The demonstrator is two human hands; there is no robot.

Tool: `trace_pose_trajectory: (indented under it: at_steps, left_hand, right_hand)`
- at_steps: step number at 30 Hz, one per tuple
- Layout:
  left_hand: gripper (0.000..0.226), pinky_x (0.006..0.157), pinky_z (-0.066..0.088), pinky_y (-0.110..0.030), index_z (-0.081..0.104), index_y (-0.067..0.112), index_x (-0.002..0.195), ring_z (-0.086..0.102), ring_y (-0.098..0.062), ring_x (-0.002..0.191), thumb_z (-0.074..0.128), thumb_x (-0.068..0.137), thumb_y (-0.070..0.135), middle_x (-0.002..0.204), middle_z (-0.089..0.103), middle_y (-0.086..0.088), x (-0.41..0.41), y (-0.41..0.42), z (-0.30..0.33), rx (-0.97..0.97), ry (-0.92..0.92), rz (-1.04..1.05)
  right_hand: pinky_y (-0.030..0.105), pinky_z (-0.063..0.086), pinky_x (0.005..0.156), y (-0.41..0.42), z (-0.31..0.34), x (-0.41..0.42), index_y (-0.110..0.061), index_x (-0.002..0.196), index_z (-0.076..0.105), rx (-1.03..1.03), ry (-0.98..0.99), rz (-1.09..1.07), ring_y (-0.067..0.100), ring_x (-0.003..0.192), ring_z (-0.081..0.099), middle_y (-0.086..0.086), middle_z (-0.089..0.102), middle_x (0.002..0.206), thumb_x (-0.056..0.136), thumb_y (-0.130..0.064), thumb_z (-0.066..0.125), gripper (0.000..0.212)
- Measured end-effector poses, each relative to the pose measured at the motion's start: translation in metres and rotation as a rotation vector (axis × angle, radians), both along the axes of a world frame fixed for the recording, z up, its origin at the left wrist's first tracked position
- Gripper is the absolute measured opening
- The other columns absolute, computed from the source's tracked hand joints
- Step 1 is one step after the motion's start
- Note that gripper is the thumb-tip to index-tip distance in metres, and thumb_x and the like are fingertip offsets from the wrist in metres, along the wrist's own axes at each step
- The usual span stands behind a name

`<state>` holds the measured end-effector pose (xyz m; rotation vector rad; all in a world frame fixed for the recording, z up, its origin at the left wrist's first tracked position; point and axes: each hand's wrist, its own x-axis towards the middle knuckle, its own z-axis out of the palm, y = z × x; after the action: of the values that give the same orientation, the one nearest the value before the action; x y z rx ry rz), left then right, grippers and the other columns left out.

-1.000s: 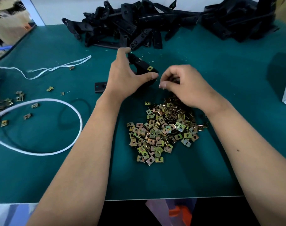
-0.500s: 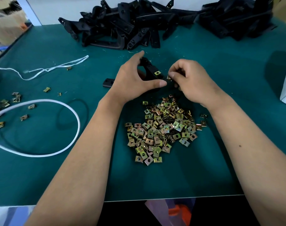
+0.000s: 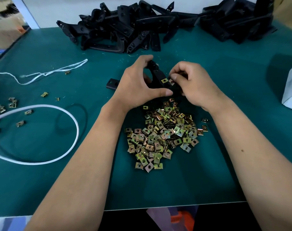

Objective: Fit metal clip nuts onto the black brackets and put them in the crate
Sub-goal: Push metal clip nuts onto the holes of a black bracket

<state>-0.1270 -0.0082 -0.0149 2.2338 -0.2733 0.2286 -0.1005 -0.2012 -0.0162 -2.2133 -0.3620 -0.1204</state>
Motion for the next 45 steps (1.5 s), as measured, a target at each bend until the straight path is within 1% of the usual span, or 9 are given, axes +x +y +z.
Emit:
trace_pose_trajectory:
  at_steps: [3,7,11,13,16,20,26,40,45]
  left_hand:
    - [0.113,0.108,0.047,-0.041,0.04,0.015,0.152,0.059,-0.024,0.125,0.095,0.061,0.052,0.145,0.057,0.001,0.0,0.0,0.001,0.012,-0.015,0.001]
    - [0.114,0.107,0.049,-0.04,0.04,0.016,0.152,0.061,-0.021,0.121,0.095,0.059,0.054,0.144,0.058,0.001,0.001,0.0,0.001,0.026,-0.033,-0.002]
    - [0.114,0.106,0.049,-0.036,0.042,0.017,0.151,0.061,-0.014,0.12,0.095,0.058,0.055,0.142,0.059,0.003,0.0,-0.004,0.001,0.036,-0.049,-0.028]
    - [0.114,0.107,0.048,-0.033,0.043,0.016,0.151,0.057,-0.01,0.125,0.095,0.057,0.055,0.143,0.058,0.003,-0.002,-0.006,0.002,0.035,-0.067,-0.043]
    - [0.115,0.111,0.045,-0.031,0.043,0.016,0.152,0.052,-0.01,0.132,0.096,0.057,0.055,0.144,0.056,0.004,-0.003,-0.01,0.003,0.038,-0.097,-0.057]
    - [0.115,0.111,0.045,-0.031,0.043,0.015,0.152,0.051,-0.008,0.133,0.095,0.057,0.055,0.143,0.057,0.003,-0.003,-0.014,0.003,0.051,-0.119,-0.078]
    - [0.115,0.108,0.048,-0.037,0.043,0.013,0.151,0.054,-0.009,0.13,0.095,0.058,0.055,0.141,0.059,0.001,-0.004,-0.015,0.003,0.05,-0.132,-0.089]
    - [0.114,0.112,0.045,-0.037,0.044,0.012,0.152,0.051,-0.01,0.135,0.096,0.058,0.052,0.142,0.059,0.002,-0.006,-0.018,0.004,0.027,-0.132,-0.104]
    - [0.115,0.112,0.045,-0.041,0.043,0.012,0.152,0.054,-0.016,0.133,0.096,0.058,0.053,0.143,0.058,0.0,-0.007,-0.019,0.005,0.036,-0.122,-0.096]
  right_hand:
    - [0.03,0.052,0.061,-0.001,0.001,0.0,-0.022,0.096,0.063,0.032,0.025,-0.024,0.006,0.06,0.059,-0.007,0.066,0.08,0.105,-0.022,0.056,0.011]
    - [0.026,0.049,0.053,0.0,-0.001,-0.001,-0.02,0.099,0.06,0.056,0.051,-0.028,0.003,0.05,0.057,-0.006,0.065,0.069,0.107,-0.022,0.053,0.011]
    - [0.019,0.042,0.046,-0.001,0.005,-0.002,-0.016,0.096,0.069,0.375,0.147,-0.031,0.005,0.056,0.055,-0.007,0.066,0.067,0.103,-0.019,0.059,0.013]
    - [0.019,0.039,0.044,-0.002,0.007,-0.003,-0.015,0.091,0.072,0.525,0.182,-0.011,0.008,0.056,0.053,-0.004,0.066,0.066,0.1,-0.019,0.066,0.012]
    - [0.02,0.039,0.045,-0.001,0.007,-0.005,-0.017,0.085,0.075,0.574,0.169,-0.029,0.009,0.06,0.056,-0.002,0.068,0.071,0.096,-0.02,0.072,0.013]
    - [0.021,0.041,0.046,0.002,0.006,-0.004,-0.009,0.086,0.074,0.658,0.165,-0.075,0.009,0.057,0.055,0.004,0.067,0.071,0.092,-0.012,0.076,0.007]
    - [0.021,0.042,0.048,0.001,0.005,-0.004,-0.006,0.082,0.075,0.678,0.172,-0.084,0.009,0.055,0.053,0.005,0.065,0.067,0.09,-0.011,0.078,0.01]
    - [0.02,0.04,0.043,0.0,0.003,-0.003,-0.008,0.081,0.073,0.695,0.166,-0.115,0.008,0.051,0.053,0.001,0.067,0.062,0.085,-0.015,0.083,0.013]
    - [0.022,0.044,0.049,-0.001,0.006,-0.004,-0.007,0.079,0.076,0.716,0.185,-0.119,0.01,0.056,0.056,0.005,0.067,0.067,0.089,-0.014,0.079,0.012]
